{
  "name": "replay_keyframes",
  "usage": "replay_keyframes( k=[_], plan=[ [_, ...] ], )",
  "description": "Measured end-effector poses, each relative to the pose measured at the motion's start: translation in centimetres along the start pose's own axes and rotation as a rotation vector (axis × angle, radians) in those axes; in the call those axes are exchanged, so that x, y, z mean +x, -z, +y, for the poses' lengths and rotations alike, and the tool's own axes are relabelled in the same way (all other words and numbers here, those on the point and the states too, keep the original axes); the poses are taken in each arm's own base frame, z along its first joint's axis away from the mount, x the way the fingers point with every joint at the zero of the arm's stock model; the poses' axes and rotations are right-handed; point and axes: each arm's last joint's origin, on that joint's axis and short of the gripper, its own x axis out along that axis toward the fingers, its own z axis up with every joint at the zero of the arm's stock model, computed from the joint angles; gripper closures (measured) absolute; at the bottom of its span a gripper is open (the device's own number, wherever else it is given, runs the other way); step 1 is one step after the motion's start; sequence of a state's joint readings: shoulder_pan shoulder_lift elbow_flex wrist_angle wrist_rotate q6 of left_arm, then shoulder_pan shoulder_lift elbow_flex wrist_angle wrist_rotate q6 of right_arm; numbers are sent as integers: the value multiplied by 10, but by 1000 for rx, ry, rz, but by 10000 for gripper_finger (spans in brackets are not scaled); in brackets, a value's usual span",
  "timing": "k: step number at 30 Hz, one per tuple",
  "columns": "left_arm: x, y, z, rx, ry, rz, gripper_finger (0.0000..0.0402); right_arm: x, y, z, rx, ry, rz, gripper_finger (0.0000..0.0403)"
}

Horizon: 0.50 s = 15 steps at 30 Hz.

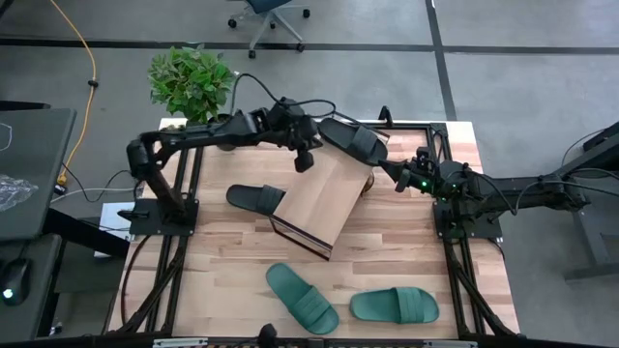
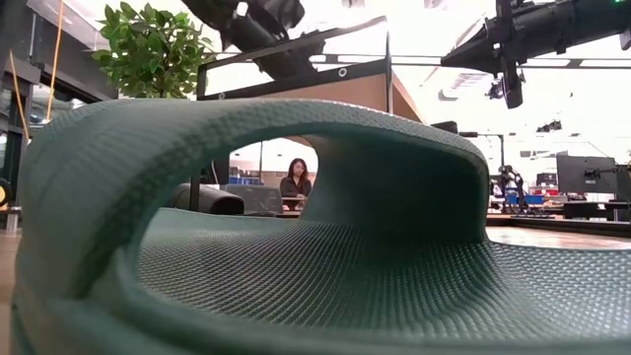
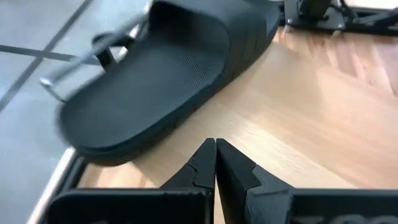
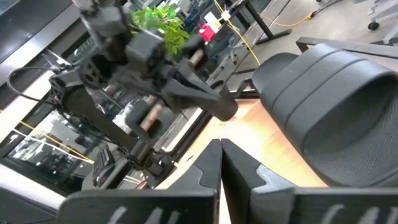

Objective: Pick and place slides into the shelf
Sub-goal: Put the black slipper on the shelf

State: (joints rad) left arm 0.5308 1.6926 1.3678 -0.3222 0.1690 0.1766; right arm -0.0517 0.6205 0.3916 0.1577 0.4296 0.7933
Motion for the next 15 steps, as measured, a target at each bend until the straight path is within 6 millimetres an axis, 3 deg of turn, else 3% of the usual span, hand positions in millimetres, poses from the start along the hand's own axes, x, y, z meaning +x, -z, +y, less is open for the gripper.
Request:
replay_keyframes(
  k=[3, 15],
  plan=[
    [-20, -3, -3, -8, 2, 23, 401, 0, 0, 0, 0, -1, 5, 402],
    [-71, 26, -19, -83, -32, 405, 401, 0, 2, -2, -9, 10, 25, 402]
  ],
)
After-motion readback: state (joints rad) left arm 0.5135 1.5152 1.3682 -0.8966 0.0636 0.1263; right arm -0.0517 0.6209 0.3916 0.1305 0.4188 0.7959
